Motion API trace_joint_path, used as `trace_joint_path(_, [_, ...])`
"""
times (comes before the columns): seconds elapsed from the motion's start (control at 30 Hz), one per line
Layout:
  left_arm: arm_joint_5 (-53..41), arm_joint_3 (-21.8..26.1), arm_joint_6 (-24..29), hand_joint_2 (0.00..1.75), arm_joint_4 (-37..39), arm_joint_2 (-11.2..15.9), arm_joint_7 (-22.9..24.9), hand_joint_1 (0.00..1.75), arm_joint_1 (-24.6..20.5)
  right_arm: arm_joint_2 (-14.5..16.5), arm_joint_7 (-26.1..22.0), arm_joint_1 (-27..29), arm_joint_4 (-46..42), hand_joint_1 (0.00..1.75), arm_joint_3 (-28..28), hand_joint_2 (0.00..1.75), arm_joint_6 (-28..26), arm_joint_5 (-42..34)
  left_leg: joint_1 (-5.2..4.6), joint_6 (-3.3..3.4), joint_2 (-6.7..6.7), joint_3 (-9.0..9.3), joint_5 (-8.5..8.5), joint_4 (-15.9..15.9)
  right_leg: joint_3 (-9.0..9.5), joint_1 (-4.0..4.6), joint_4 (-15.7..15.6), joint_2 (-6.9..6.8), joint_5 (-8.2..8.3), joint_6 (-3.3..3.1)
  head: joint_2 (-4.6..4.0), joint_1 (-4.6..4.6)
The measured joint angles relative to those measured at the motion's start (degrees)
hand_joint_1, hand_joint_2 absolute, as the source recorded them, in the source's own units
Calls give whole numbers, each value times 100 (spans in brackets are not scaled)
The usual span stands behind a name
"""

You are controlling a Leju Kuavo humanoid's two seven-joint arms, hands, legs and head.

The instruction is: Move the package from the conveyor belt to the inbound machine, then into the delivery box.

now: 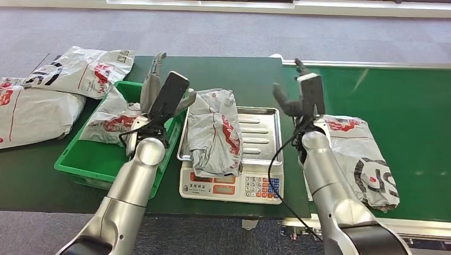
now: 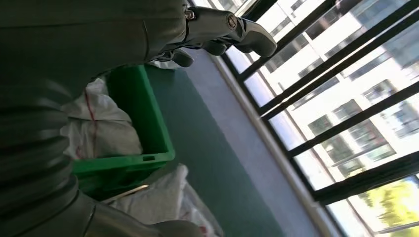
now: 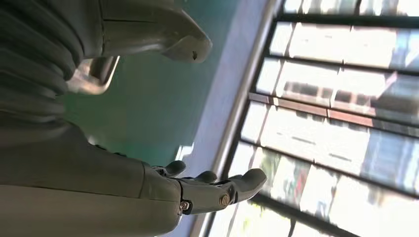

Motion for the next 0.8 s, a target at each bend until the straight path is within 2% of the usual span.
trace_joint_path(0.13, [-646, 82, -410, 175, 1081, 99, 397, 0, -416, -263, -305, 1257, -1587, 0, -274, 175, -1049, 240, -2, 1, 12, -9, -6, -1, -11, -2, 0, 9, -2, 1, 0, 0])
trace_joint_path(0.27, [-1142, 90, -1078, 175, 1897, 158, 750, 171, -626, -376, -555, 2250, -2675, 0, -349, 175, -1777, 477, -2, -2, 26, -9, -14, -4, -19, 0, 0, 22, -5, -1, 0, -2])
trace_joint_path(0.37, [-1582, 61, -1868, 175, 2494, 194, 949, 171, -743, -399, -432, 2853, -3273, 0, -343, 175, -1889, 743, -2, -3, 28, -9, -16, -9, -20, 1, 0, 23, -9, -4, 1, -1])
trace_joint_path(0.43, [-1754, 13, -2195, 175, 2802, 197, 1016, 173, -862, -400, -359, 3047, -3501, 0, -331, 175, -1891, 846, -2, -3, 28, -4, -16, -11, -15, -1, 0, 23, -10, -4, 1, -1])
trace_joint_path(0.67, [-1977, -77, -2690, 175, 3344, 200, 1056, 175, -1164, -410, -281, 3229, -3884, 0, -312, 175, -1874, 825, -3, -3, 29, 30, -13, -12, 25, -4, 0, 21, -9, -5, 1, -3])
trace_joint_path(0.8, [-1981, -84, -3046, 175, 3467, 206, 796, 175, -1199, -412, -195, 3274, -4049, 0, -288, 175, -1839, 861, -3, -3, 27, 49, -13, -12, 44, -4, 0, 22, -9, -5, 0, -3])
